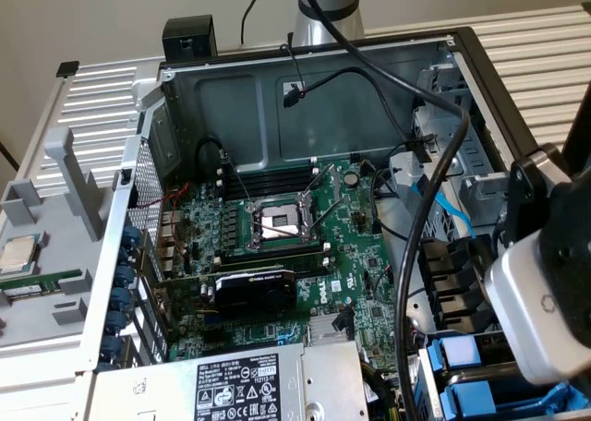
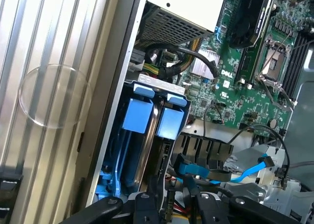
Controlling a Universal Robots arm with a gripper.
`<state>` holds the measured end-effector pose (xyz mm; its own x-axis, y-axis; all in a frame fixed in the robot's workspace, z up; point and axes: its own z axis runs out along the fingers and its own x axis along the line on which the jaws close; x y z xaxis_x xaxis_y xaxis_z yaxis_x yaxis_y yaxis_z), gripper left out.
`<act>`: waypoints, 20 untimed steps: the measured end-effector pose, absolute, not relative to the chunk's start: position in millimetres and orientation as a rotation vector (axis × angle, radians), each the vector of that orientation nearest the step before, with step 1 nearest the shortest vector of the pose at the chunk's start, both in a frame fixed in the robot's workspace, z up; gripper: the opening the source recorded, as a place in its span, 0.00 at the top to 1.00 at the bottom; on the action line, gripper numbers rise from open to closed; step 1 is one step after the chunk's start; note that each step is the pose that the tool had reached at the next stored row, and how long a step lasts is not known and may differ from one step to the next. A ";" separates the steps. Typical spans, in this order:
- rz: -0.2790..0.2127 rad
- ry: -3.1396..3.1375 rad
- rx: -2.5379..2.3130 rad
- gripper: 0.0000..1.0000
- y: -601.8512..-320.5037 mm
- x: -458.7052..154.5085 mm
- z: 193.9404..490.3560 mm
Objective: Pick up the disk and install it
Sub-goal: 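Insert the first disk wire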
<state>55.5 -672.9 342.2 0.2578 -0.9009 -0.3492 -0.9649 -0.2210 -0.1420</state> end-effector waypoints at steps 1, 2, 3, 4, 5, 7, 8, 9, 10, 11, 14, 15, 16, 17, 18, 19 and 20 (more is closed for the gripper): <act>0.274 1.714 -2.206 0.66 -673.0 55.5 342.1; 0.274 1.716 -2.204 0.66 -673.2 55.4 342.1; 0.274 1.718 -2.201 0.66 -673.3 55.4 342.0; 0.273 1.720 -2.199 0.66 -673.4 55.4 342.0; 0.273 1.722 -2.197 0.66 -673.5 55.4 341.9; 0.273 1.726 -2.193 0.66 -673.7 55.3 341.8; 0.272 1.728 -2.192 0.66 -673.7 55.2 341.7; 0.272 1.729 -2.191 0.66 -673.8 55.2 341.7; 0.272 1.731 -2.189 0.66 -673.8 55.2 341.7; 0.273 1.733 -2.188 0.66 -673.8 55.2 341.7; 0.276 1.737 -2.187 0.66 -673.8 55.1 341.6; 0.276 1.737 -2.187 0.66 -673.8 55.2 341.6; 0.276 1.737 -2.187 0.66 -673.8 55.2 341.6; 0.276 1.737 -2.187 0.66 -673.8 55.2 341.6; 0.276 1.737 -2.187 0.66 -673.8 55.2 341.5; 0.276 1.737 -2.188 0.66 -673.9 55.1 341.5; 0.276 1.738 -2.188 0.66 -673.8 55.1 341.5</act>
<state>55.1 -673.8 341.5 0.2362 -0.9058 -0.3518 -0.9702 -0.1999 -0.1368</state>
